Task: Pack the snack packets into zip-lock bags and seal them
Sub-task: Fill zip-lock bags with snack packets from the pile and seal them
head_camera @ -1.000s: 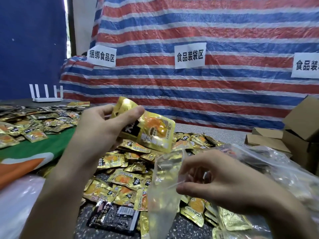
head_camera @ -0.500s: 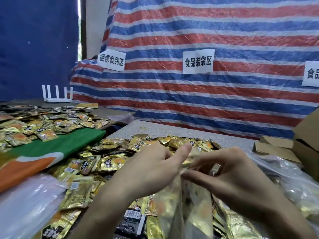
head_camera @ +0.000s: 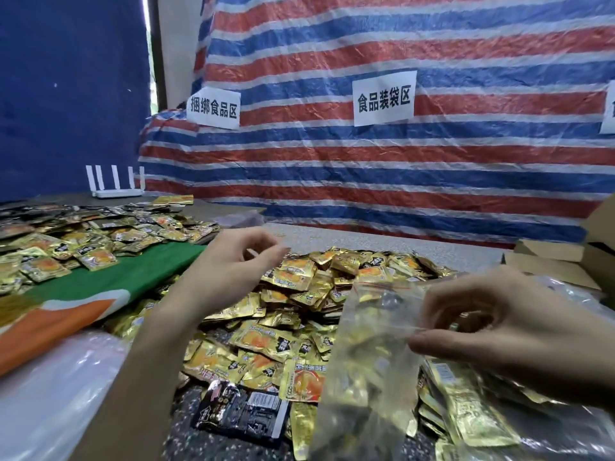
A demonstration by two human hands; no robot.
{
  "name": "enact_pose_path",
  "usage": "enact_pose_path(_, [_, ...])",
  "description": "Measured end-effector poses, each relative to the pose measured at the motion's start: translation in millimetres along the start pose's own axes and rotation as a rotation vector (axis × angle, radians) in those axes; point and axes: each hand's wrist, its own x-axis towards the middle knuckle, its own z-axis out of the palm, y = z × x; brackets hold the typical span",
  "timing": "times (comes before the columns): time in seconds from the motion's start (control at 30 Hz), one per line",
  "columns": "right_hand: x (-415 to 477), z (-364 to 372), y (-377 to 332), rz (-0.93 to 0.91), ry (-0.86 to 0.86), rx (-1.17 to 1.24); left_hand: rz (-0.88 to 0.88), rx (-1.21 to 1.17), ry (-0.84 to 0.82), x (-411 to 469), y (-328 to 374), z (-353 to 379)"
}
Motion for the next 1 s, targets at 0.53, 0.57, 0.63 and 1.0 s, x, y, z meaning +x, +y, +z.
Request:
enact_pose_path(0.53, [7.8,12.9,-9.1,-0.101,-0.037,-0.002,-0.634,0.639,0.006,28.1,-200.2,56.8])
enact_pose_path(0.57, [8.3,13.0,-8.5,-0.1,-0.036,0.005,-0.64,0.664,0.022,27.3,-203.9,58.5])
enact_pose_path(0.63, [9.2,13.6,-7.5,-0.102,-0.043,0.005,-0.651,0.697,0.084,25.0,-205.1,62.2])
enact_pose_path(1.0, [8.3,13.5,-10.7,-0.086,-0.049,0.01,-0.779,0.618,0.046,33.5,-172.0,57.2])
